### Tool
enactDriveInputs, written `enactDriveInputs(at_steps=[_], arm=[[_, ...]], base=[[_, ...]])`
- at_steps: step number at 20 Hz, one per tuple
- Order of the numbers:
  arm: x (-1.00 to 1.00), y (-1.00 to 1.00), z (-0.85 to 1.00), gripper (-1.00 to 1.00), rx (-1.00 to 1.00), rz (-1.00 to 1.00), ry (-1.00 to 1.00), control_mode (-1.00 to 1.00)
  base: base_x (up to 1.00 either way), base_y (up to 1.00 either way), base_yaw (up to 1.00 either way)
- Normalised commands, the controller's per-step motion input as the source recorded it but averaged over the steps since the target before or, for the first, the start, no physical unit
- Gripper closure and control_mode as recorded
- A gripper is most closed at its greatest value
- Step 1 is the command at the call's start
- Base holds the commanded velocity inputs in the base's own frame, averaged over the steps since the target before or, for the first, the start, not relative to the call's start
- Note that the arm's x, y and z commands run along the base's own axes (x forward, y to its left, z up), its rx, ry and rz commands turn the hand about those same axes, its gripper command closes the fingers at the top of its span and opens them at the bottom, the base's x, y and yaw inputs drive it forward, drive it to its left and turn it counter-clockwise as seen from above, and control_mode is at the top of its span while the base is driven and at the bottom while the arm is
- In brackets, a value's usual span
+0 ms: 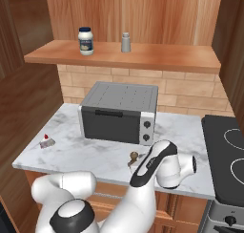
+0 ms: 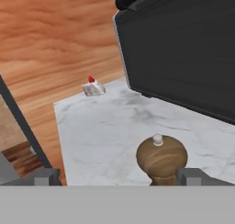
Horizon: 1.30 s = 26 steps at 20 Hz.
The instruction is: There are various items on the counter. Only move the condiments/shakers into the cabinet.
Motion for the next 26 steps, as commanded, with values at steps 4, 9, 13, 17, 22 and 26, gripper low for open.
enactDriveInputs(at_steps=[4, 9, 13, 17, 22, 26], arm=[[0.0, 0.0, -0.03, -1.0, 0.0, 0.0, 0.0, -1.0], [0.0, 0.0, 0.0, -1.0, 0.0, 0.0, 0.0, -1.0], [0.0, 0.0, -0.01, -1.0, 0.0, -0.01, 0.0, -1.0], [0.0, 0.0, 0.0, -1.0, 0.0, -0.12, 0.0, -1.0], [0.0, 0.0, 0.0, -1.0, 0.0, -0.15, 0.0, -1.0], [0.0, 0.0, -0.02, -1.0, 0.0, -0.07, 0.0, -1.0]], base=[[0.0, 0.0, 0.0], [0.0, 0.0, 0.0], [0.0, 0.0, 0.0], [0.0, 0.0, 0.0], [0.0, 0.0, 0.0], [0.0, 0.0, 0.0]])
